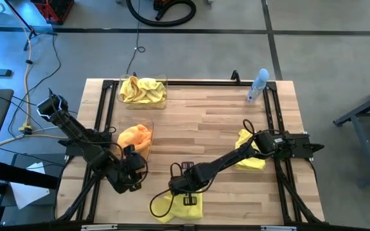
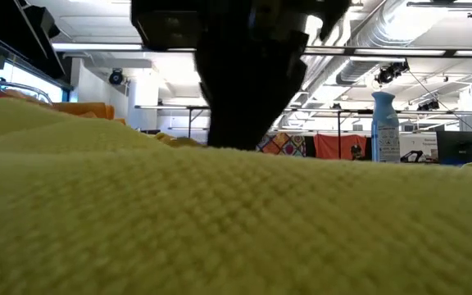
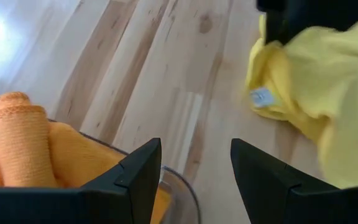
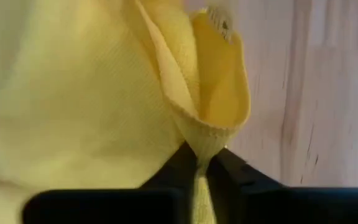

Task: Sort microfiber towel by color & place in baskets
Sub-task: Put the yellow microfiber towel into the top transparent bin

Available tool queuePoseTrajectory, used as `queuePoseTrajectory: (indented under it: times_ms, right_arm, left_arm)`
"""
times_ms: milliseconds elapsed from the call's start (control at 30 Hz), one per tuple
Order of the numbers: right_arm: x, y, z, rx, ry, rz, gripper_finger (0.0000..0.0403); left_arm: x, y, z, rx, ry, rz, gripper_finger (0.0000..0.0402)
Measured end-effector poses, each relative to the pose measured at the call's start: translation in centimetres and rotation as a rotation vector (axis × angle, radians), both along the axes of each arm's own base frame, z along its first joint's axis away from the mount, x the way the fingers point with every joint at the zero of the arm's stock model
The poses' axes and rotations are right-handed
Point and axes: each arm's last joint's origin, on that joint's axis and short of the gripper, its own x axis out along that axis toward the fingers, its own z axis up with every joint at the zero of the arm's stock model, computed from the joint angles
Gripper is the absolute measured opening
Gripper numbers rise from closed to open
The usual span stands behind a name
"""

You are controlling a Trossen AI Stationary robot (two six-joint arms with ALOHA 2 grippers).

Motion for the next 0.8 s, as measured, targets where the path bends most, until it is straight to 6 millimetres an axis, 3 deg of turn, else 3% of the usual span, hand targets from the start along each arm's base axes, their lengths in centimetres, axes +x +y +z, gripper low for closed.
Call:
queuePoseTrajectory:
  times_ms: [167,267,567,800]
  right_arm:
    - [-0.4,-2.1,0.9,-0.054,0.064,-0.025,0.0024]
    - [-0.5,-3.7,2.4,-0.078,0.067,-0.048,0.0005]
    - [-1.0,-7.8,7.4,-0.175,-0.029,-0.042,0.0003]
    - [-2.6,-10.2,7.8,-0.216,-0.084,-0.02,0.0001]
  left_arm:
    - [0.1,0.0,0.1,-0.008,-0.012,0.004,0.0183]
    - [0.3,0.2,0.1,0.007,-0.012,-0.003,0.0183]
    - [0.5,0.4,0.2,0.081,-0.04,-0.013,0.0183]
    - [1.0,1.0,0.3,0.147,-0.071,0.011,0.0183]
